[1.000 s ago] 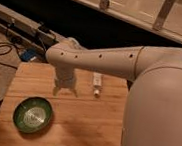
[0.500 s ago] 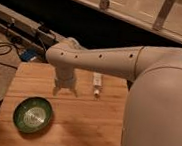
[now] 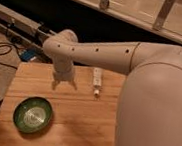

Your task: Place the bottle in the ceramic bowl

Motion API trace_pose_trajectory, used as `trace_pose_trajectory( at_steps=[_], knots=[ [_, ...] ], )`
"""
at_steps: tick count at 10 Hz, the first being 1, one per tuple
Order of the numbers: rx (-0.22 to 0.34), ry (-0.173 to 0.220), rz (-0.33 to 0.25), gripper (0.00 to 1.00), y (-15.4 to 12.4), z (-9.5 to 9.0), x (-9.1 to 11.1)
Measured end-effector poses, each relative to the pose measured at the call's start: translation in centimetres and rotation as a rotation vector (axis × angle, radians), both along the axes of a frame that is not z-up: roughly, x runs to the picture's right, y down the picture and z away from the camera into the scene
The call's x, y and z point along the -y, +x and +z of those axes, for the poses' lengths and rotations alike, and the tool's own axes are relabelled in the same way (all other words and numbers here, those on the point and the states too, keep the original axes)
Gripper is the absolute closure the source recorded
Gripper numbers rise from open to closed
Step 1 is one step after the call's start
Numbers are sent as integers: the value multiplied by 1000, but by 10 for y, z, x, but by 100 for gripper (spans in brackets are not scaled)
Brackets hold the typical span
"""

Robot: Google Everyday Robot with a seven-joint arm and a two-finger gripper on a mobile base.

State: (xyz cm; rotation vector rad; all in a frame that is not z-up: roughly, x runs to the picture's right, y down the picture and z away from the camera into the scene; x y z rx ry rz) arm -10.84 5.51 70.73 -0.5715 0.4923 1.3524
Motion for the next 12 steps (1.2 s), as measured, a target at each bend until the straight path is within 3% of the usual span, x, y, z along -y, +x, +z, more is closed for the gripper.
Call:
trace_pose_trajectory(
  at_steps=[3,6,8,9,12],
  knots=[
    [39,37,-77,35,28,8,80],
    [110,50,-89,35,71,14,119],
    [128,51,-62,35,101,13,116],
    [135,46,-42,35,121,11,103],
    [172,24,14,35,135,21,56]
  ],
)
